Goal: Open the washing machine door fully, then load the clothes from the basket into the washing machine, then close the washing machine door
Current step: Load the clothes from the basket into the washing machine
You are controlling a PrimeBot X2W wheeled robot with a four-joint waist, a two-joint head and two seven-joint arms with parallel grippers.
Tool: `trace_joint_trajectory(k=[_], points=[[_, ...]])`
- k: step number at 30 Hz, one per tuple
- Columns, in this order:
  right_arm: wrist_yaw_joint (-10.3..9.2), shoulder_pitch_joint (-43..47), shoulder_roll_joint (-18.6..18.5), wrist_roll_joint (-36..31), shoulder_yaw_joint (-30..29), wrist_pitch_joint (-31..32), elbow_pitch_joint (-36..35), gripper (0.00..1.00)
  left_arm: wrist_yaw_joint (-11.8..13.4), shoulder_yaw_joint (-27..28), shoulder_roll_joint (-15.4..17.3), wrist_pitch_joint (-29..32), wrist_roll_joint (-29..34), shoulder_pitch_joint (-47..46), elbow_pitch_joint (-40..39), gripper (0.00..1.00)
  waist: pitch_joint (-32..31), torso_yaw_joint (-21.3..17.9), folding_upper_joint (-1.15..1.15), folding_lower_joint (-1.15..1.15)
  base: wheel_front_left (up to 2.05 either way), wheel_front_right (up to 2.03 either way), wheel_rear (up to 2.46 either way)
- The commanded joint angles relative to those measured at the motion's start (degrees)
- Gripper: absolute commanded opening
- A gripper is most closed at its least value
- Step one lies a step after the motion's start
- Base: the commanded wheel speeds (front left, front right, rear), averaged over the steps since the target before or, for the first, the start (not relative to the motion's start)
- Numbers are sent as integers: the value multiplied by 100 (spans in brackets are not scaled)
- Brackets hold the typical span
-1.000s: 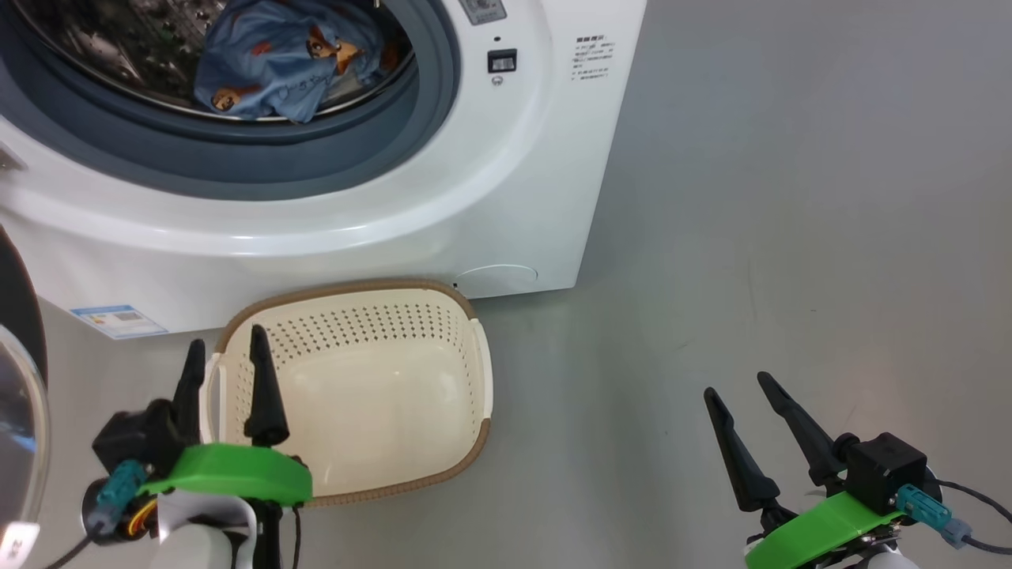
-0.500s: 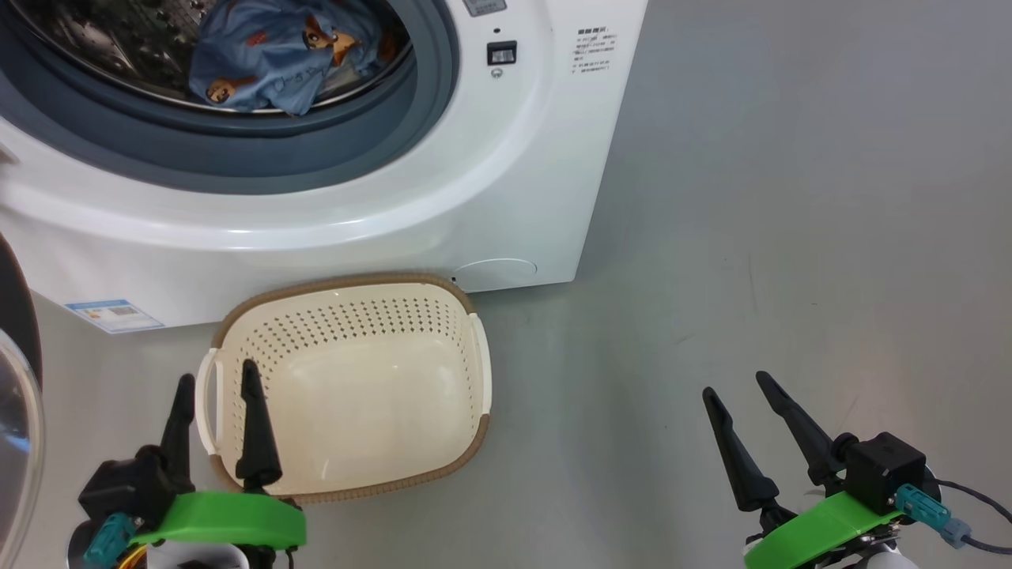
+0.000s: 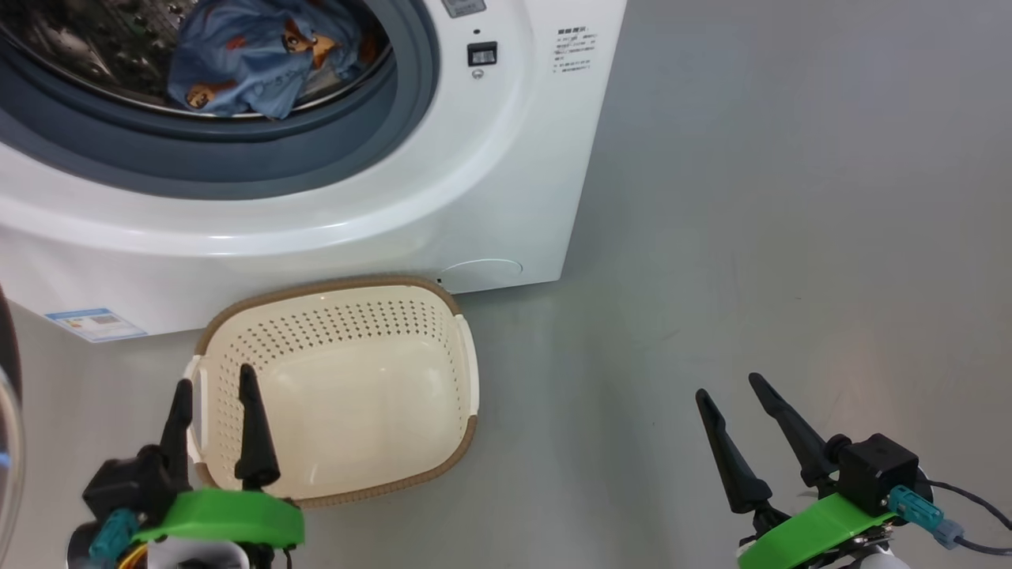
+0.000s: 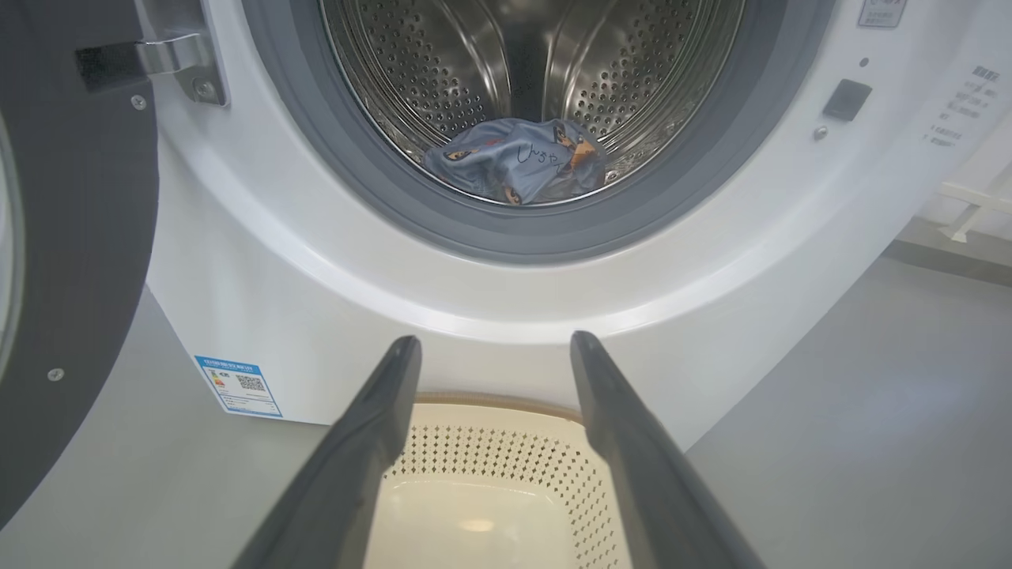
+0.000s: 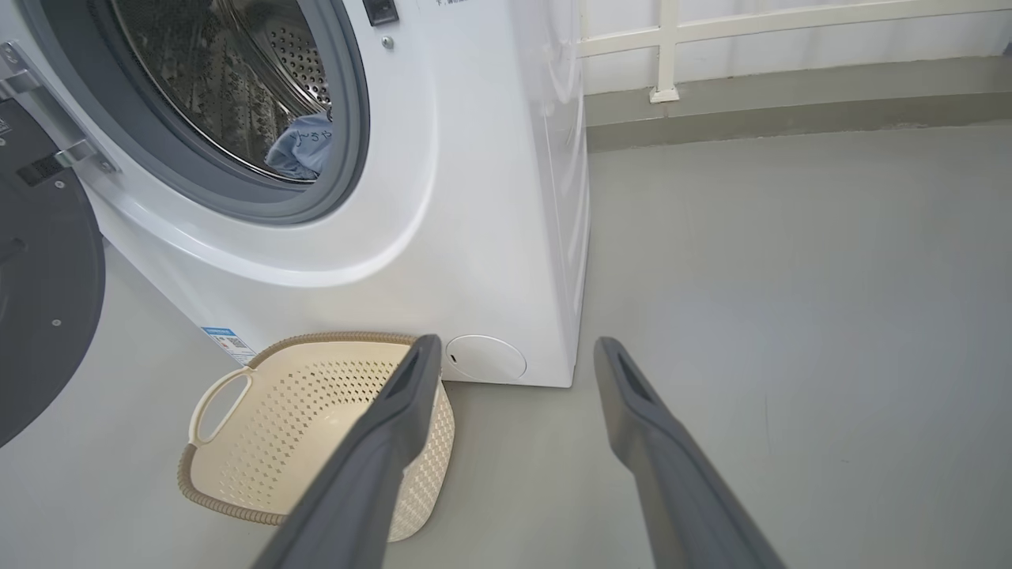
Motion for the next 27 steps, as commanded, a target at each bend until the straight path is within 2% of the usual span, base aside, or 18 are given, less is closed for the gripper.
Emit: trace_joint_trajectory(k=[1,13,17,27], points=[[9,3,-8,-6,142,-27,-125,100,-13,159,85,-36,78,-264,-20,100,39,-61,0,0,0,0,0],[9,-87,79,43,235,-27,-80,100,38,119,295,264,200,-1787,1066,100,283,-445,0,0,0,0,0],[9,-174,91,50,311,-27,-85,100,119,204,514,317,252,-2730,1700,100,475,-623,0,0,0,0,0],[9,-412,97,78,486,-27,-101,100,234,173,820,593,345,-4398,3327,100,970,-958,0,0,0,0,0]])
